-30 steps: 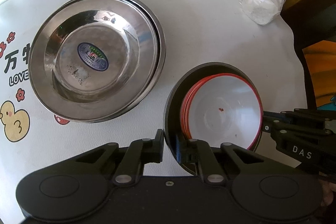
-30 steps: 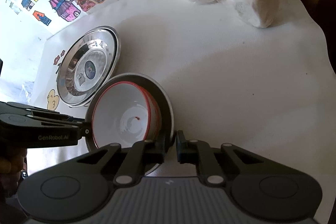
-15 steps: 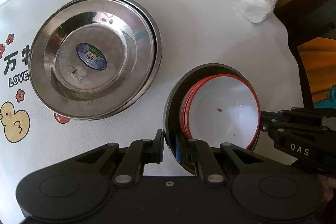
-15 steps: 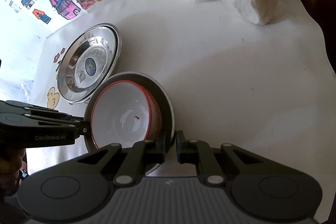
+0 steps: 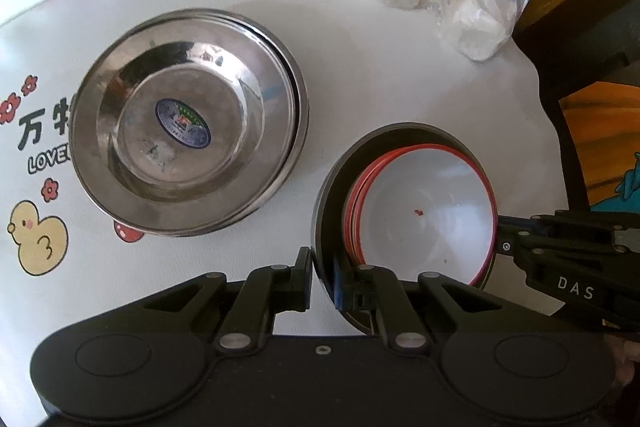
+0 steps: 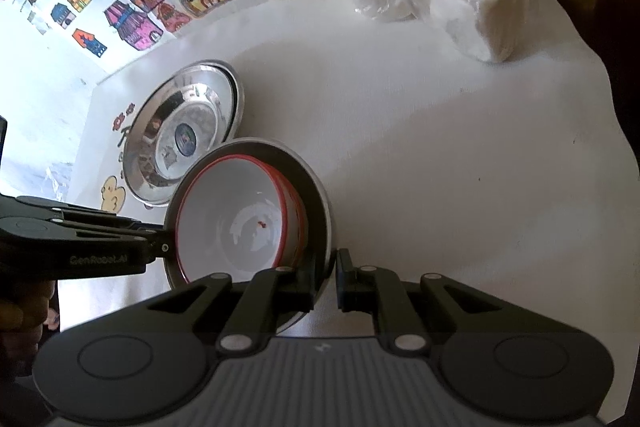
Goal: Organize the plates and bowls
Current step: 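Lift the dark bowl with nested white bowls and carry it over the stainless plates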
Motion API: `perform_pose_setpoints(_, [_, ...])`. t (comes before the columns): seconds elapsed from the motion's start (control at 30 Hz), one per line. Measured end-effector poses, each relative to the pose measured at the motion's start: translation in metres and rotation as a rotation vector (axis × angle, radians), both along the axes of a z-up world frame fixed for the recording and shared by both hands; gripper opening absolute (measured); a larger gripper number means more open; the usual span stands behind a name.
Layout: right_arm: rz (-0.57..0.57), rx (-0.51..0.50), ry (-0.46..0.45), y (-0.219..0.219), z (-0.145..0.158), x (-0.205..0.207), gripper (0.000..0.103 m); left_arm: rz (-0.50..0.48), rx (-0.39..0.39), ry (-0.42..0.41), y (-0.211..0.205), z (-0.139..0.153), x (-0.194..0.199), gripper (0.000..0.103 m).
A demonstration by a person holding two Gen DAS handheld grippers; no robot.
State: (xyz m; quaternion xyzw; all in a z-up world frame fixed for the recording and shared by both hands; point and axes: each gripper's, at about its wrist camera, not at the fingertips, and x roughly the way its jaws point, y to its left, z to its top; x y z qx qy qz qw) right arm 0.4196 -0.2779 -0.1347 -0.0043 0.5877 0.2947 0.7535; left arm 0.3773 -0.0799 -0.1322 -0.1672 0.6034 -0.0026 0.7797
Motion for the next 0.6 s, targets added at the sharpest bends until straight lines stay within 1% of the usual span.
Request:
perform_pose_setpoints(0.23, [0.007,0.016,-0.017,0.004,0.006,0.001,0.011,0.028,0.002,-0.031,0.006,0.013,-0.002,0.008])
perform_pose_setpoints(0.6, [0.036,0.024,-0.018,0.015,0.009,0.004,0.011,0.071,0.001,-0.038,0.017,0.021,-0.009,0.008])
